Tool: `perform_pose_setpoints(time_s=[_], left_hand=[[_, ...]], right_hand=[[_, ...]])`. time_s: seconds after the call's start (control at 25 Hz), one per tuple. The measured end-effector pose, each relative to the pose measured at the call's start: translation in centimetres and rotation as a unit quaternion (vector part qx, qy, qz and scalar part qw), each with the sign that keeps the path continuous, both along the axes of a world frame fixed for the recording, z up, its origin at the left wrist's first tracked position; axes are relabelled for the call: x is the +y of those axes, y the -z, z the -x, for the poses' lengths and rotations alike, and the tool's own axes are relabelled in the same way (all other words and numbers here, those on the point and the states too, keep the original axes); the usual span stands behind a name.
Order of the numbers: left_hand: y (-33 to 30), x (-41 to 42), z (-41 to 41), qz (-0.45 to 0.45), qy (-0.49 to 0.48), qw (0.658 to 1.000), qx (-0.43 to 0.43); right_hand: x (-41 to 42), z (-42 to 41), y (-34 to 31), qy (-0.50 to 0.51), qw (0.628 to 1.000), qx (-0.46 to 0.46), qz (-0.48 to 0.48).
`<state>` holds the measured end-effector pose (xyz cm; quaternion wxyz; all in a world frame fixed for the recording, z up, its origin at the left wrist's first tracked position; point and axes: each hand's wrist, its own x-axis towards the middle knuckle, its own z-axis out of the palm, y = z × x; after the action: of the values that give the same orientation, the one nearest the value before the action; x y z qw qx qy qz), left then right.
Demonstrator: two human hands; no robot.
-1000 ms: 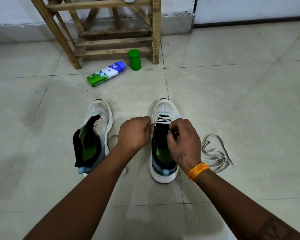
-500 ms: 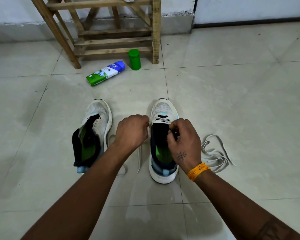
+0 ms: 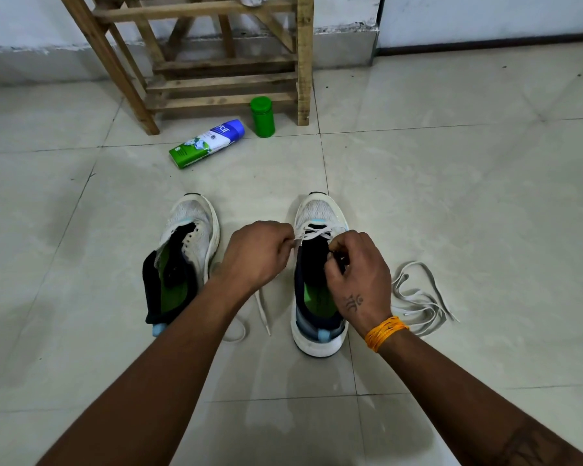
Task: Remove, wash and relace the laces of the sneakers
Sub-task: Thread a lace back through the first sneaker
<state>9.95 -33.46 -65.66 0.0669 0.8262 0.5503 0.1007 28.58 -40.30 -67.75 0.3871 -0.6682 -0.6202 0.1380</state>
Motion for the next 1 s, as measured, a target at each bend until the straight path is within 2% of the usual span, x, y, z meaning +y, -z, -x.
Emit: perform_pose_setpoints(time_s=[0.04, 0.12, 0.2, 0.24, 0.32, 0.44, 0.48, 0.52, 0.6, 0.64, 0.68, 0.76, 0.8, 0.88, 1.0], left_hand=[[0.0, 0.1, 0.3, 0.013, -0.035, 0.999, 0.034], [0.1, 0.2, 1.4, 0.093, -0.101, 0.981, 0.135], [0.5, 0.3, 2.1, 0.142, -0.107, 0.971, 0.159], [0.7, 0.4, 2.0, 0.136, -0.092, 0.979, 0.118], [0.7, 0.4, 1.3, 0.115, -0.078, 0.989, -0.041], [0.8, 0.5, 0.3, 0.162, -0.060, 0.960, -0.219], [0.9, 0.4, 0.4, 0.190, -0.080, 0.940, -0.273], [1.0, 0.1, 0.5, 0.225, -0.115, 0.904, -0.346], [1.1, -0.6, 0.3, 0.285, -0.190, 0.799, -0.494], [1.3, -0.9, 0.1, 0.307, -0.215, 0.750, -0.545], [1.3, -1.3, -0.1, 0.318, -0.230, 0.715, -0.578], [1.7, -1.5, -0.4, 0.320, -0.253, 0.683, -0.606], [1.9, -1.4, -0.3, 0.323, -0.258, 0.677, -0.608], [2.2, -0.9, 0.1, 0.338, -0.273, 0.694, -0.573], [1.6, 0.2, 0.0, 0.385, -0.266, 0.771, -0.432]], right_hand=[[0.0, 0.0, 0.0, 0.001, 1.000, 0.003, 0.001], [0.0, -0.1, 0.0, 0.002, 1.000, 0.010, 0.002], [-0.1, -0.1, -0.1, 0.001, 1.000, 0.011, 0.001], [-0.1, -0.1, -0.1, -0.001, 1.000, 0.009, 0.000], [0.0, 0.0, -0.1, -0.002, 1.000, 0.006, -0.002], [0.0, 0.0, 0.0, 0.001, 1.000, 0.004, -0.002], [0.0, 0.0, 0.0, 0.001, 1.000, 0.006, -0.002], [-0.1, 0.0, 0.0, 0.002, 1.000, 0.009, -0.001], [0.0, 0.0, 0.0, 0.006, 1.000, 0.016, 0.002], [0.0, 0.0, 0.0, 0.009, 1.000, 0.018, 0.002], [-0.1, 0.1, 0.0, 0.012, 1.000, 0.020, 0.002], [-0.1, 0.0, 0.0, 0.013, 1.000, 0.021, -0.001], [-0.1, 0.0, 0.0, 0.010, 1.000, 0.020, -0.002], [-0.1, -0.1, 0.1, 0.004, 1.000, 0.018, -0.003], [-0.1, -0.1, 0.0, 0.008, 1.000, 0.015, 0.000]])
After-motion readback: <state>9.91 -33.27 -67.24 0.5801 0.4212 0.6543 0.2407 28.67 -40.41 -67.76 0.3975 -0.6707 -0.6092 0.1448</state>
